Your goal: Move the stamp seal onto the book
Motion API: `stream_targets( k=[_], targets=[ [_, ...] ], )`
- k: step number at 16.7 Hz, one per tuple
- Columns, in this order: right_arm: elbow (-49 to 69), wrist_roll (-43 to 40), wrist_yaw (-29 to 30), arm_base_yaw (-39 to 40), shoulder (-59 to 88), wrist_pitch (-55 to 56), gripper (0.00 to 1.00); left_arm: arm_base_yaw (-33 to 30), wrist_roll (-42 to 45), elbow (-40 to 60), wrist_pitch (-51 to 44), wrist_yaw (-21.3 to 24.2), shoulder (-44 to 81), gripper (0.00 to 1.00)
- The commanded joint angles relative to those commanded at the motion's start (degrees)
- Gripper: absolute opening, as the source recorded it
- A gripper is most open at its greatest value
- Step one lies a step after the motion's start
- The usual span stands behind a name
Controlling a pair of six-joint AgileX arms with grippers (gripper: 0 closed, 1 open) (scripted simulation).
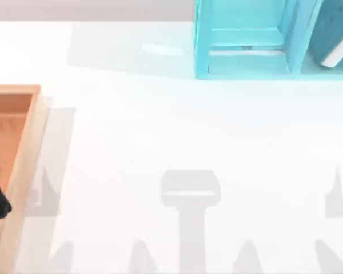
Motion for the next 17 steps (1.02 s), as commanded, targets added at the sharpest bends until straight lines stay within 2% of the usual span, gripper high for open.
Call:
stream_targets(
  k=[4, 8, 17],
  targets=[
    [1.1, 0.4, 0.0, -0.2, 1.8, 1.6, 1.00, 0.0, 0.0, 0.0, 0.0, 0.0, 0.0, 1.00],
    [6.5, 2.5, -0.7, -0.9, 12.6, 9.5, 1.00, 0.0, 0.0, 0.0, 0.0, 0.0, 0.0, 1.00],
    [23.7, 11.3, -4.4, -2.9, 63.9, 36.8, 1.00, 0.0, 0.0, 0.0, 0.0, 0.0, 0.0, 1.00]
  ],
)
